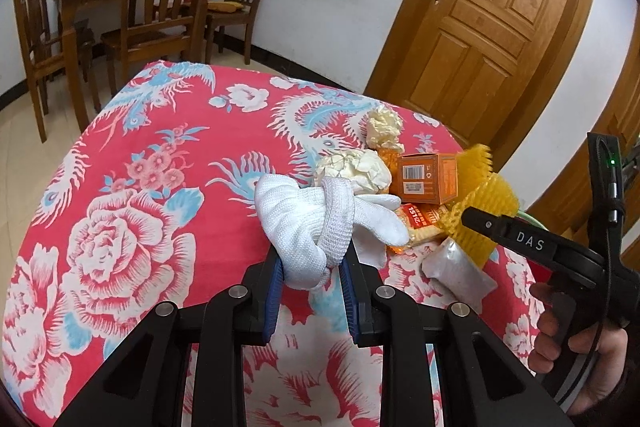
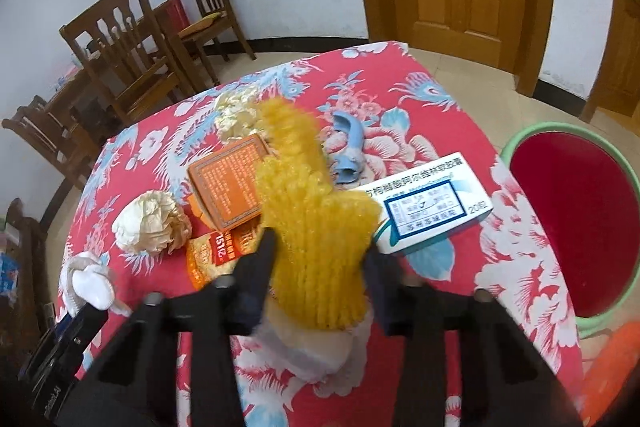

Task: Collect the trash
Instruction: 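Grasp the white glove with the left tool while the right tool grasps the yellow foam net, then carry the glove in the left tool while the right tool carries the foam net over the bin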

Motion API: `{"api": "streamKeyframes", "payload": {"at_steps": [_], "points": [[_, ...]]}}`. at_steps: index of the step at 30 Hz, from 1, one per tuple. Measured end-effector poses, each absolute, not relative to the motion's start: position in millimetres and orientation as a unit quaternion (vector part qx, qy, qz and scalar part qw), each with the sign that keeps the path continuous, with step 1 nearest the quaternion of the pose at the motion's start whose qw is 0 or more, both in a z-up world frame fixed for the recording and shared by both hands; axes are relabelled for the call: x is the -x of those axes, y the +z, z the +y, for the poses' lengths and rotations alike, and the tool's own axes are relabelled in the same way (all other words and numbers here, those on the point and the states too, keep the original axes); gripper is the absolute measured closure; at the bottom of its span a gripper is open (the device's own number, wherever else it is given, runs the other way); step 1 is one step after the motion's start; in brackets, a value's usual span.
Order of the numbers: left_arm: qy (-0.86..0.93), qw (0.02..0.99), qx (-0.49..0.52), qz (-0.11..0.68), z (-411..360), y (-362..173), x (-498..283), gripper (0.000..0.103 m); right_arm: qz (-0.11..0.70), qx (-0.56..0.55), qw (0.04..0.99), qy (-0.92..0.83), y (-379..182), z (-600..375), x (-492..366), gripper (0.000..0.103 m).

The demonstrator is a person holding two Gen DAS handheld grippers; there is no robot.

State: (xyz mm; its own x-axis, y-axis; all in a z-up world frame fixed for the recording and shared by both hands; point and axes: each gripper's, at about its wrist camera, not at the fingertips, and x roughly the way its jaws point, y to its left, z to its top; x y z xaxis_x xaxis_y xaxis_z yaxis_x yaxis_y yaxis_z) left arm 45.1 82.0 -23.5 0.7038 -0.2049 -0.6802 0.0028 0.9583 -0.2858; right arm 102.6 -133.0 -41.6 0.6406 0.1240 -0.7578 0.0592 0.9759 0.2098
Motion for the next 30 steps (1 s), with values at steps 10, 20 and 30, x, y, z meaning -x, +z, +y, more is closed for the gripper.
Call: {"api": "streamKeyframes", "payload": {"at_steps": [10, 20, 30], "points": [[-0.069, 0.916, 0.125, 0.375, 71.4, -14.5, -41.1, 0.076, 0.392, -0.136, 0.909, 0.038, -19.9, -152.0, -76.1, 0.074], [-0.09, 0.92, 0.111, 0.365, 51.6, 2.1, -34.9, 0.076, 0.406, -0.128, 0.9, 0.087, -13.8, -166.6, -50.0, 0.071], [-0.104, 0.919, 0.099, 0.367, 33.2, 5.3, -30.1, 0.076, 0.432, -0.127, 0.891, 0.057, -36.3, -195.6, -30.6, 0.045]]}}
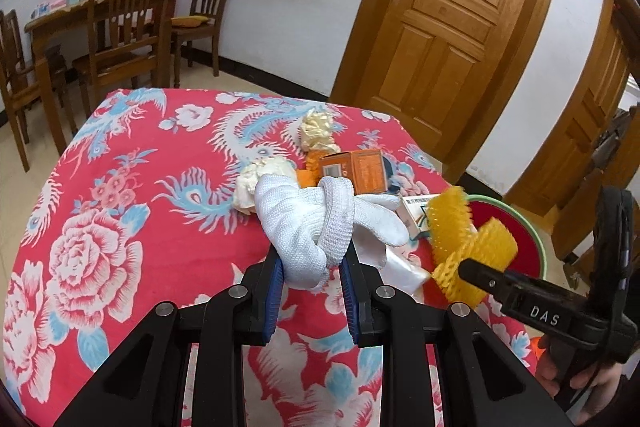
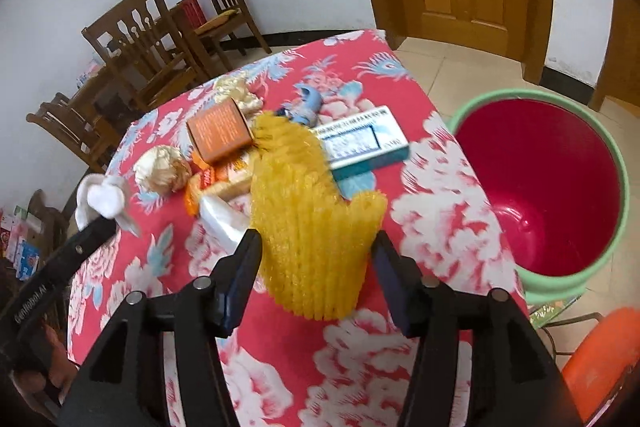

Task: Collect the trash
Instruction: 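Carry the glove in the left tool while the right tool carries the foam net over the bin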

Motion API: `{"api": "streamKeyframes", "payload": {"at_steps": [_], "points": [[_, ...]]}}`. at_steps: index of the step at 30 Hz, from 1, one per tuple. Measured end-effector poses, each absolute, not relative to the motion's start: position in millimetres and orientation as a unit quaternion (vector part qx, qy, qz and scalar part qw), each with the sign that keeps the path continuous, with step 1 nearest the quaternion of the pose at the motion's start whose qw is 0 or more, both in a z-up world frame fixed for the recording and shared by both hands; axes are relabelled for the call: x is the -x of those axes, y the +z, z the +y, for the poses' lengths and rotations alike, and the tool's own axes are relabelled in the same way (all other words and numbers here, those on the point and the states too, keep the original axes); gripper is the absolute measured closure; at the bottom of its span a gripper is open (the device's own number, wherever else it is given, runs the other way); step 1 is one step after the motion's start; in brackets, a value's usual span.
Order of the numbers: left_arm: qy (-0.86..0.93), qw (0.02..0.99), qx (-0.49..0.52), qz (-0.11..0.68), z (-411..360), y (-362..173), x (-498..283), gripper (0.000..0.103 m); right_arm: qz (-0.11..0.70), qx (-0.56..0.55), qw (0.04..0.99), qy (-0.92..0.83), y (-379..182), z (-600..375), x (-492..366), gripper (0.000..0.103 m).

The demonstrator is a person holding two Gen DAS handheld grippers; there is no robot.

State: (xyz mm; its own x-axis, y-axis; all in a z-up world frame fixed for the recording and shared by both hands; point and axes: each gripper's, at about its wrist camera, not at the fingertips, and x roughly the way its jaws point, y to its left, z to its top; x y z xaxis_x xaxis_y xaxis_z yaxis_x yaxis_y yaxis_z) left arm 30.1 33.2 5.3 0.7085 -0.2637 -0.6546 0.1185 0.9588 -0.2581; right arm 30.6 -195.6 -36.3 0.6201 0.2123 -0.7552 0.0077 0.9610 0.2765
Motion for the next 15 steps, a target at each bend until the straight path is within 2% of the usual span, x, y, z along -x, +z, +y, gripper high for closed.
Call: {"api": "streamKeyframes", "payload": {"at_steps": [3, 5, 6, 15], "points": [[-0.106, 0.919, 0.096, 0.367, 29.6, 6.1, -29.0, 0.076, 0.43, -0.136, 0.891, 0.057, -36.8, -204.0, -23.6, 0.045], [-0.107, 0.919, 0.093, 0.368, 27.7, 6.3, -29.3, 0.076, 0.425, -0.133, 0.894, 0.053, -35.9, -208.2, -19.2, 0.063], [-0.109, 0.919, 0.092, 0.368, 25.8, 6.6, -28.8, 0.076, 0.425, -0.128, 0.894, 0.055, -35.7, -209.9, -17.8, 0.078], [-0.126, 0.92, 0.079, 0.364, 9.3, 15.0, -25.3, 0.076, 0.394, -0.143, 0.906, 0.064, -15.0, -228.5, 1.6, 0.079]]}}
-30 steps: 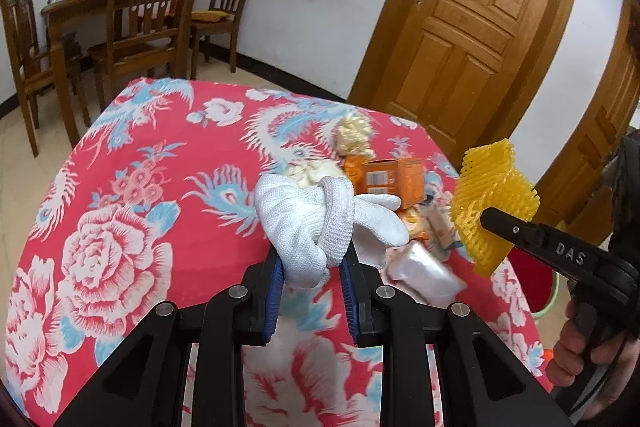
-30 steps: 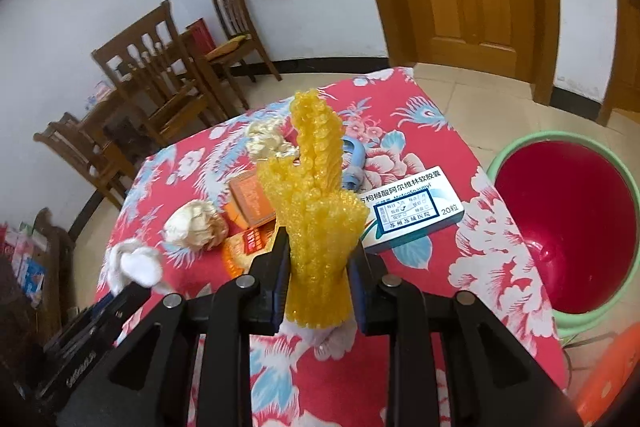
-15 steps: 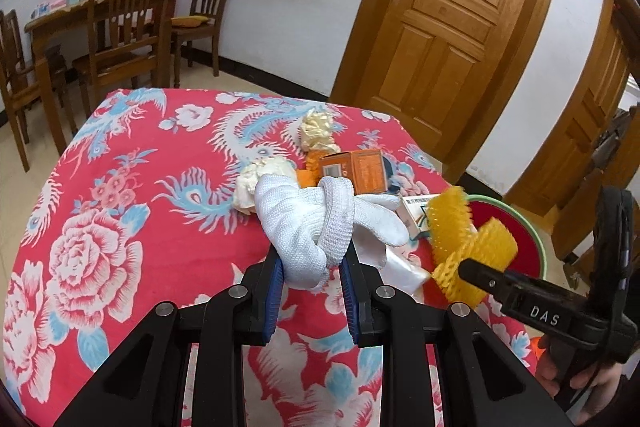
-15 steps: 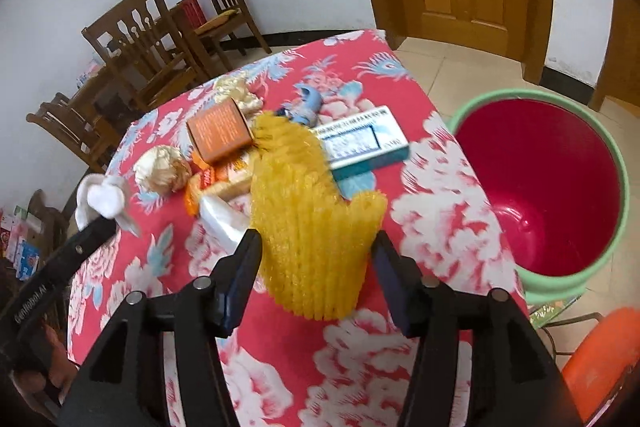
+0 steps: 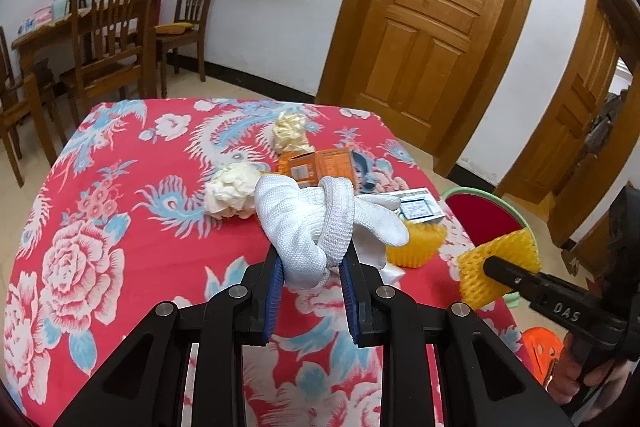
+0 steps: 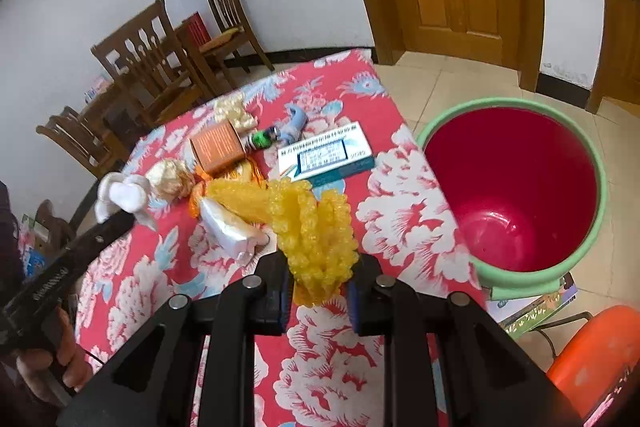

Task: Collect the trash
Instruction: 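Carry the glove in the left tool while the right tool carries the foam net over the bin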

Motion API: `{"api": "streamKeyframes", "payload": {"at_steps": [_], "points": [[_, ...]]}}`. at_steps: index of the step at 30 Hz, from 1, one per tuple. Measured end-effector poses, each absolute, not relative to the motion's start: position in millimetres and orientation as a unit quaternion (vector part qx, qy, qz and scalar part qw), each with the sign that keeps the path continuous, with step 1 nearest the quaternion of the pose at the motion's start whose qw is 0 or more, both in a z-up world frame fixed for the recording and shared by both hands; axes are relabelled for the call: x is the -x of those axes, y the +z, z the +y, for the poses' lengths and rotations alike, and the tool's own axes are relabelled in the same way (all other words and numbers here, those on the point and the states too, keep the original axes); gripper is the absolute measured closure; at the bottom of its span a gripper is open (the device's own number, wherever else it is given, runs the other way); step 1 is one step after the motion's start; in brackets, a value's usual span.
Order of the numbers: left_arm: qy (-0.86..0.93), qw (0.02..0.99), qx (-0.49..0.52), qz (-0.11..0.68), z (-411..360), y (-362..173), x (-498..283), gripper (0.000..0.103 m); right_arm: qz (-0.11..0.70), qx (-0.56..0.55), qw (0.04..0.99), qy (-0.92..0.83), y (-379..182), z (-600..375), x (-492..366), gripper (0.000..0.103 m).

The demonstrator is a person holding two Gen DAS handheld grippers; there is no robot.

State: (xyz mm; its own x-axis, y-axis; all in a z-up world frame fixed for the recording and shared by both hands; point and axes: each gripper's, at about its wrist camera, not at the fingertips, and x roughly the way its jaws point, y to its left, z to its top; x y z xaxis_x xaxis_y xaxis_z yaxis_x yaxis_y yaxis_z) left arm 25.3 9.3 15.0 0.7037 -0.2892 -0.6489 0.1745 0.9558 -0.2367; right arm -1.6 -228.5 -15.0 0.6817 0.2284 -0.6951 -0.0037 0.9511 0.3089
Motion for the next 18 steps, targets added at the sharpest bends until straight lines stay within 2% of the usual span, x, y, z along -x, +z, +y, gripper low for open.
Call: {"api": "streamKeyframes", "payload": {"at_steps": [8, 18], "points": [[-0.162, 0.916, 0.066, 0.362, -21.2, 27.3, -28.7, 0.076, 0.36, -0.155, 0.92, 0.03, 8.0, -263.8, 11.5, 0.079], [-0.217, 0.907, 0.033, 0.358, -87.5, 38.3, -36.9, 0.076, 0.347, -0.18, 0.92, -0.041, 5.9, -319.8, 17.8, 0.079]]}}
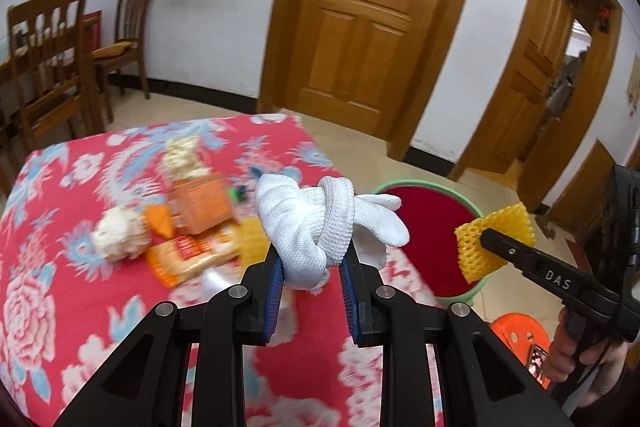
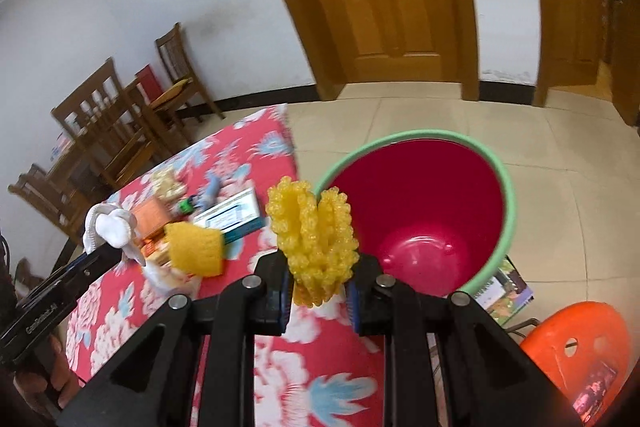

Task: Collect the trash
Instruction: 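Carry the glove in the left tool while the right tool carries the foam net over the bin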

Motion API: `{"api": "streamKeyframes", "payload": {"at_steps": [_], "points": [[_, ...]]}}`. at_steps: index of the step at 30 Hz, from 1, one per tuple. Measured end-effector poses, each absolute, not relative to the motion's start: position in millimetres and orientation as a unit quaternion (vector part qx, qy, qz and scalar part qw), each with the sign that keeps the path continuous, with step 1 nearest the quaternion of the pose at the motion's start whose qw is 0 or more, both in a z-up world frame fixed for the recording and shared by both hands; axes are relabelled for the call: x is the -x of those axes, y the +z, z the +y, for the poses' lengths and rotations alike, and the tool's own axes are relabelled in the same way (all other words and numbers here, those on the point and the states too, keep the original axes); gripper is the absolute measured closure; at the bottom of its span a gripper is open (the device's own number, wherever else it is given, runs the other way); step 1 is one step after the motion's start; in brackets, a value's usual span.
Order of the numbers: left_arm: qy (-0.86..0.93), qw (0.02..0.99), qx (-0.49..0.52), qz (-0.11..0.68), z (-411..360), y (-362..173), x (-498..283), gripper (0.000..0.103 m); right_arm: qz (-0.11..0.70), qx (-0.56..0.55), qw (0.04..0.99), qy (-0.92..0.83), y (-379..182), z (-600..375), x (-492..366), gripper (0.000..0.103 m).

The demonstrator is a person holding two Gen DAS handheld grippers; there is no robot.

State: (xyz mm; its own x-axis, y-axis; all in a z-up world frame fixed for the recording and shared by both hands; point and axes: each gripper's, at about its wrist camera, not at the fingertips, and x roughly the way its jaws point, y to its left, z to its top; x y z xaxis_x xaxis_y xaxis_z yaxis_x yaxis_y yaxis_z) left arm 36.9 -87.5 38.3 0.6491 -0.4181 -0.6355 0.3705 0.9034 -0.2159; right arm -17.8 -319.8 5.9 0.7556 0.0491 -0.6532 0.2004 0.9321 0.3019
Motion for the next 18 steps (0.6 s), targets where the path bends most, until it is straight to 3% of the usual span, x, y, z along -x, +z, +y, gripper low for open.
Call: {"api": "streamKeyframes", "payload": {"at_steps": [18], "points": [[-0.282, 0.867, -0.026, 0.411, -208.5, -0.8, -70.1, 0.076, 0.364, -0.239, 0.892, -0.118, -30.7, -394.6, 10.3, 0.077]]}}
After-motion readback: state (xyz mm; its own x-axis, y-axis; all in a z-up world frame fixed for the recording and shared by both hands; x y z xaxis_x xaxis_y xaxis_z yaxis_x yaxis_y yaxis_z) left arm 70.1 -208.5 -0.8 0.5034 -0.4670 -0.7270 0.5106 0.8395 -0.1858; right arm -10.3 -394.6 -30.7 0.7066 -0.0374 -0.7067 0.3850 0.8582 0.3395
